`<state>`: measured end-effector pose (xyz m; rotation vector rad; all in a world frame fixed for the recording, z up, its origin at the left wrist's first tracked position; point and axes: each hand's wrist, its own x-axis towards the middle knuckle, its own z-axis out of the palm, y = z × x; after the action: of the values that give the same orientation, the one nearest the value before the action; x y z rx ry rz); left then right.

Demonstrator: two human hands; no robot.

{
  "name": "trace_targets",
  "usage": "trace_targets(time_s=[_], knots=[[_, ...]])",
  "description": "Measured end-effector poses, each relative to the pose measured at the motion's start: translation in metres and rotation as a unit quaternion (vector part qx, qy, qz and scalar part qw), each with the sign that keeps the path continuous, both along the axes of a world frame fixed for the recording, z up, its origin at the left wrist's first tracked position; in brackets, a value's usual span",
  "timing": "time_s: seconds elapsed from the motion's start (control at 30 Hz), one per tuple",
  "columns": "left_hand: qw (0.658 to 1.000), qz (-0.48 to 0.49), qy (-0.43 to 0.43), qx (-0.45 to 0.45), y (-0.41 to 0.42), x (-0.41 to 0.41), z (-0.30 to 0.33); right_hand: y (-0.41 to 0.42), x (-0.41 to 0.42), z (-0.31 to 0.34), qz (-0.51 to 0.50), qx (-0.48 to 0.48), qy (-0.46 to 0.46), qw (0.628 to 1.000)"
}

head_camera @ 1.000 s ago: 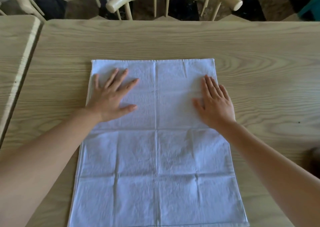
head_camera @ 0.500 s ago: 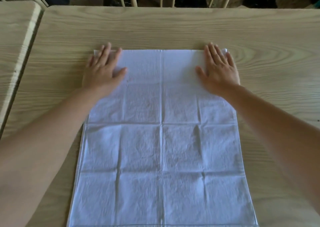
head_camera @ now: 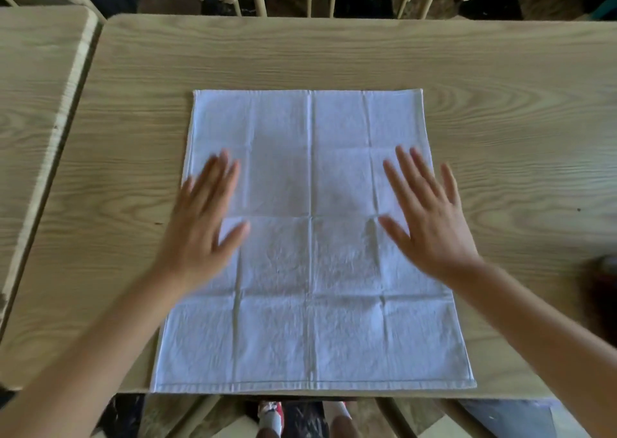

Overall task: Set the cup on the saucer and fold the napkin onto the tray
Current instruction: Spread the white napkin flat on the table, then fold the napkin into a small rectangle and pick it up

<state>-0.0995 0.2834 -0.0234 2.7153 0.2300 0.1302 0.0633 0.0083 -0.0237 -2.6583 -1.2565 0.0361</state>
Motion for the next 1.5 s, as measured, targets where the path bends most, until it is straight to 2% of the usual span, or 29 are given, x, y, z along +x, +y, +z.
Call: trace_targets(time_s=[0.07,0.17,0.3,0.53,0.67,0.77,0.9,1.03,1.17,1.23,1.3,1.4,1.5], knots=[[0.997,-0.064,0.03,0.007,-0.021,-0.054,0.001,-0.03,-0.047,0.002,0.06,-0.042,-0.005,0.997],[0.99,-0.105,0.087,0.031,-0.044,-0.117,-0.005,-0.068,-0.102,-0.003,0.145,-0.093,-0.006,0.985],[0.97,-0.163,0.157,0.086,-0.056,-0.16,-0.02,-0.095,-0.137,-0.01,0.185,-0.146,0.002,0.972],[0.955,-0.166,0.179,0.17,-0.056,-0.162,-0.024,-0.11,-0.143,-0.024,0.176,-0.155,-0.001,0.972],[0.955,-0.168,0.182,0.165,-0.056,-0.164,-0.017,-0.114,-0.139,-0.026,0.196,-0.089,-0.013,0.977],[0.965,-0.177,0.151,0.121,-0.051,-0.167,-0.01,-0.12,-0.135,-0.023,0.225,0.005,-0.025,0.974],[0.979,-0.172,0.105,0.025,-0.044,-0.164,0.006,-0.121,-0.136,-0.01,0.219,0.068,-0.027,0.973],[0.981,-0.147,0.12,-0.041,-0.044,-0.163,0.014,-0.121,-0.132,0.001,0.22,0.057,-0.004,0.974],[0.979,-0.068,0.142,-0.131,-0.039,-0.157,0.012,-0.115,-0.13,0.011,0.204,0.042,0.017,0.978],[0.959,-0.053,0.206,-0.187,-0.035,-0.155,0.015,-0.112,-0.132,0.018,0.16,0.048,0.068,0.984],[0.934,-0.047,0.26,-0.239,-0.031,-0.154,0.023,-0.111,-0.132,0.028,0.087,0.03,0.16,0.983],[0.889,-0.052,0.343,-0.298,-0.022,-0.148,0.044,-0.117,-0.125,0.049,0.041,-0.053,0.323,0.944],[0.839,-0.108,0.407,-0.344,-0.014,-0.142,0.072,-0.122,-0.111,0.073,0.055,-0.085,0.402,0.91]])
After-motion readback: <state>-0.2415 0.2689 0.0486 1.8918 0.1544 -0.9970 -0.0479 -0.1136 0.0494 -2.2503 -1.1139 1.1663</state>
